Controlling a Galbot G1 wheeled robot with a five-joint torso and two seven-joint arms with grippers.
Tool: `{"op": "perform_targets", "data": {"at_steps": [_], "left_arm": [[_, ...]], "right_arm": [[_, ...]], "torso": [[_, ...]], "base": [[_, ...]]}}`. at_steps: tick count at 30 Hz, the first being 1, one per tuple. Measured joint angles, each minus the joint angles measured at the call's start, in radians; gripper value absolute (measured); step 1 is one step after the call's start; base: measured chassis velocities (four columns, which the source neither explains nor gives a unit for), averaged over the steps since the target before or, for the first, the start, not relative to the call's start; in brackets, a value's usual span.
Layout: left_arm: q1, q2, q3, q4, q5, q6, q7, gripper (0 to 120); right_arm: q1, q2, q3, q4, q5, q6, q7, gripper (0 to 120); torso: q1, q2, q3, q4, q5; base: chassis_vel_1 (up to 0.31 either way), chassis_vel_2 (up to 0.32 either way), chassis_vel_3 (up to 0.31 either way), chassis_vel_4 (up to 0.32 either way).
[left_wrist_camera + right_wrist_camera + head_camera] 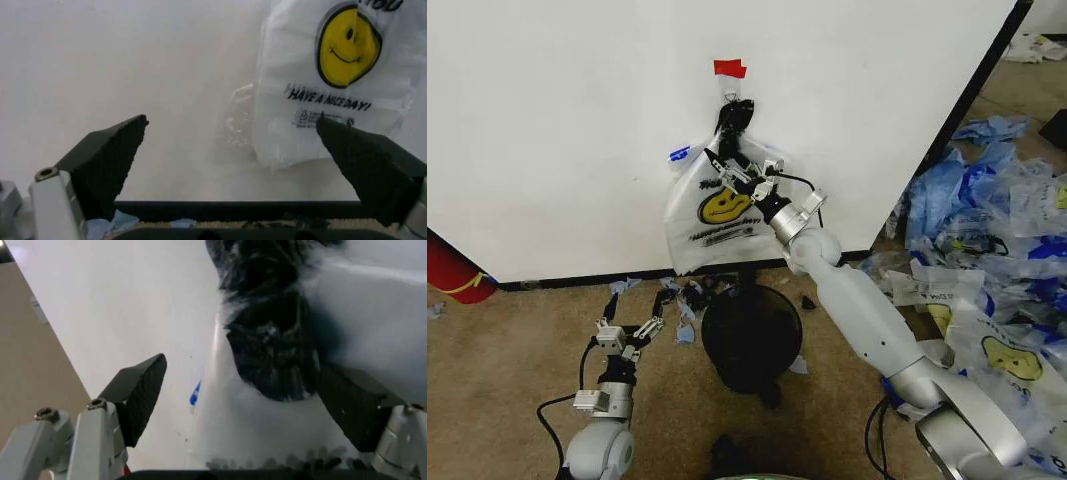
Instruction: Pick up the garbage bag from the wall and place it over the trash bin.
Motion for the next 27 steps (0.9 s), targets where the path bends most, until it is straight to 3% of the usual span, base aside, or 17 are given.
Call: {"op": "perform_targets", "data": {"at_steps": [16,24,27], "left_arm": [[-0.01,-0.003,0.008,0.006,0.003,-0.001,-0.001,100],[-0.003,-0.003,0.001,0.008,0.003,-0.008,-0.001,100],[-0.003,-0.003,0.001,0.008,0.002,-0.008,-0.001,100]], "right_arm": [[0.0,-0.017,0.01,0.004,0.002,0.002,-0.002,76],[0.006,-0.001,0.004,-0.004,0.001,0.003,-0.008,58],[0.006,0.0,0.004,-0.005,0.0,0.004,-0.01,46]], "torso": [[0.0,0.0,0.0,-0.0001,0.0],[0.0,0.0,0.0,0.0,0.0],[0.0,0.0,0.0,0.0,0.0]], "base": [[0.0,0.0,0.0,0.0],[0.0,0.0,0.0,0.0],[0.0,0.0,0.0,0.0]]}}
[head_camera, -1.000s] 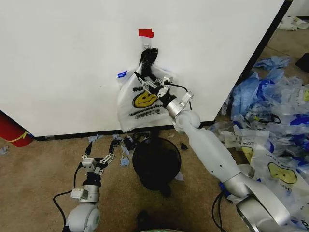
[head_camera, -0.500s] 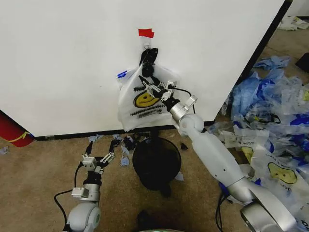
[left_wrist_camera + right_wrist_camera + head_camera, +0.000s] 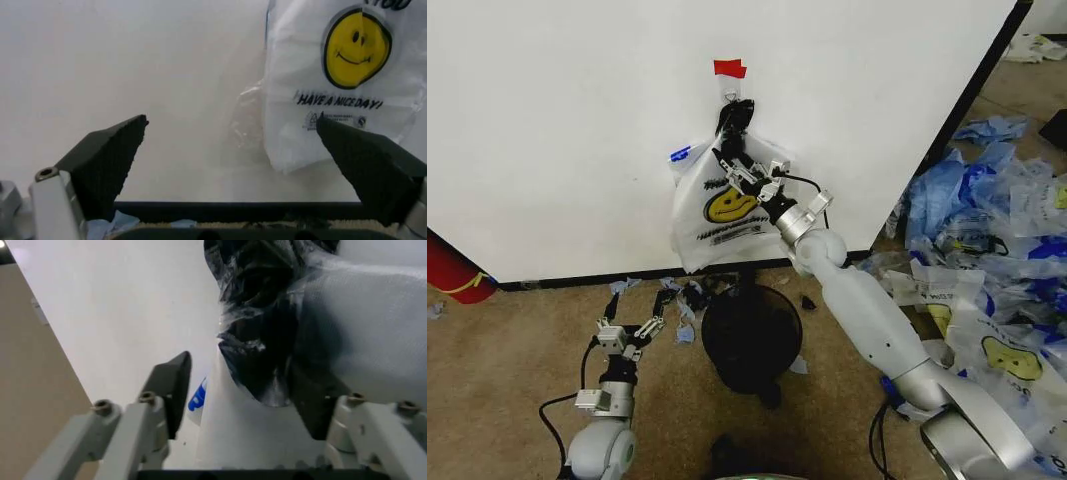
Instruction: Pick up the garbage bag from the wall and place it over the trash bin.
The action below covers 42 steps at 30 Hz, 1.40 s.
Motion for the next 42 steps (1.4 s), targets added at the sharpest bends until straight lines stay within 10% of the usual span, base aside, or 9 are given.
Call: {"op": "perform_targets", "data": {"at_steps": [10,42], "left_arm": [[-0.002,-0.001,0.003,0.0,0.0,-0.001,0.0,100],[-0.017,0.001,0.01,0.021,-0.001,-0.002,0.0,100]], "right_arm": [[-0.011,-0.016,0.015,0.003,0.0,0.005,-0.002,0],[-0.134,-0.102,0.018,0.132,-0.018,0.002,0.006,0]], "torso": [[0.0,0.0,0.0,-0.0001,0.0],[0.0,0.0,0.0,-0.0001,0.0001]], "base": [[0.0,0.0,0.0,0.0],[0.0,0.0,0.0,0.0]]}}
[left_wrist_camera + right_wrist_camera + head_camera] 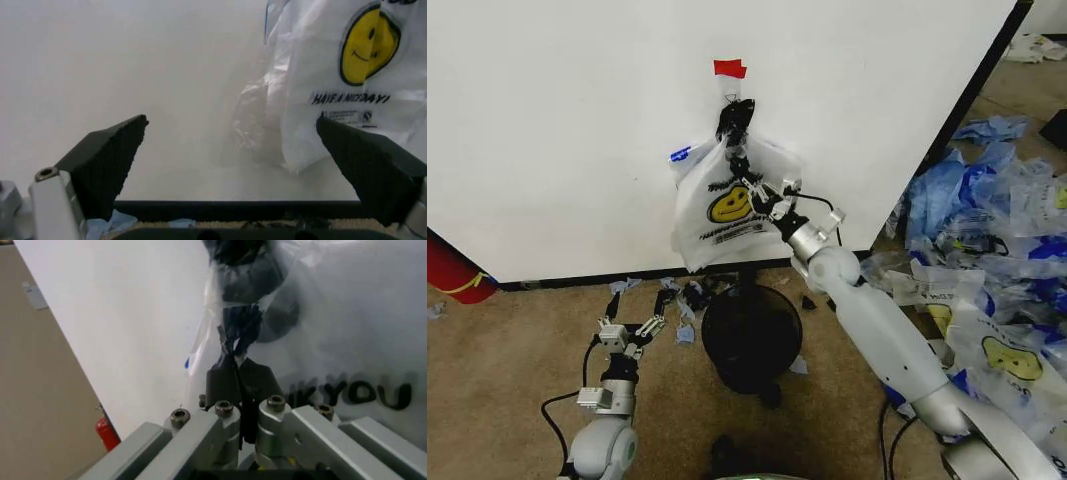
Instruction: Pick up the garbage bag from the wall and place it over the trash bin.
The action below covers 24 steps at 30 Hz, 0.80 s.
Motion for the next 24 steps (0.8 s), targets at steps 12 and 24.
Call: {"op": "perform_targets", "data": {"at_steps": [12,24], "left_arm": [[-0.012,-0.002,0.004,0.014,0.0,0.0,-0.001,100],[-0.032,-0.004,0.015,0.032,0.0,0.002,-0.001,100]], "right_arm": [[-0.097,-0.051,0.024,0.097,-0.01,-0.001,-0.003,0],[-0.199,-0.099,0.06,0.184,-0.018,0.001,-0.019,0]], "torso": [[0.0,0.0,0.0,0.0,0.0],[0.0,0.0,0.0,0.0,0.0]], "base": [[0.0,0.0,0.0,0.0],[0.0,0.0,0.0,0.0]]}}
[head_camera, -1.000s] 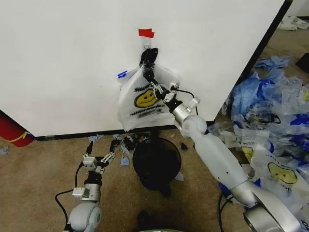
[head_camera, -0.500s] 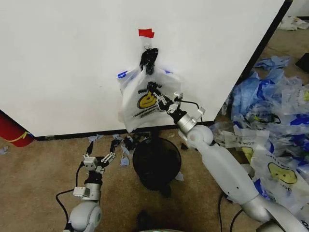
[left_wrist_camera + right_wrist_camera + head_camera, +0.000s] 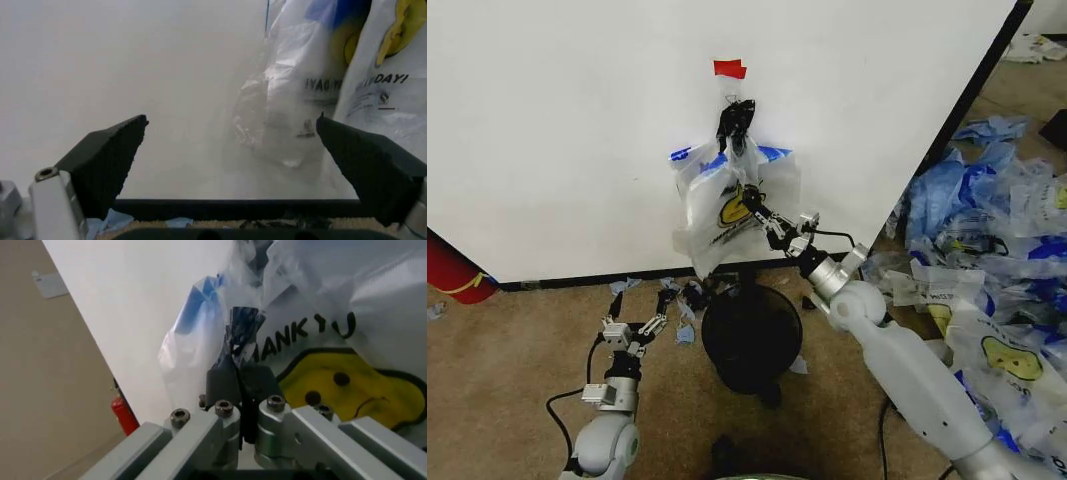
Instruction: Pick up the garbage bag from the wall and place it over the trash bin.
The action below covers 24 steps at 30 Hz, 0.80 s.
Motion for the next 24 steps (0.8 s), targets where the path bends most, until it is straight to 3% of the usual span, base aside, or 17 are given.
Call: {"op": "perform_targets", "data": {"at_steps": [24], "left_arm": [[-0.013,0.002,0.007,0.02,-0.006,-0.002,0.0,100]], "right_arm": [[-0.192,-0.031,0.041,0.079,-0.039,0.017,-0.04,0]], "torso": [[0.0,0.0,0.0,0.0001,-0.0001]], "base": [[0.0,0.0,0.0,0.0]]}}
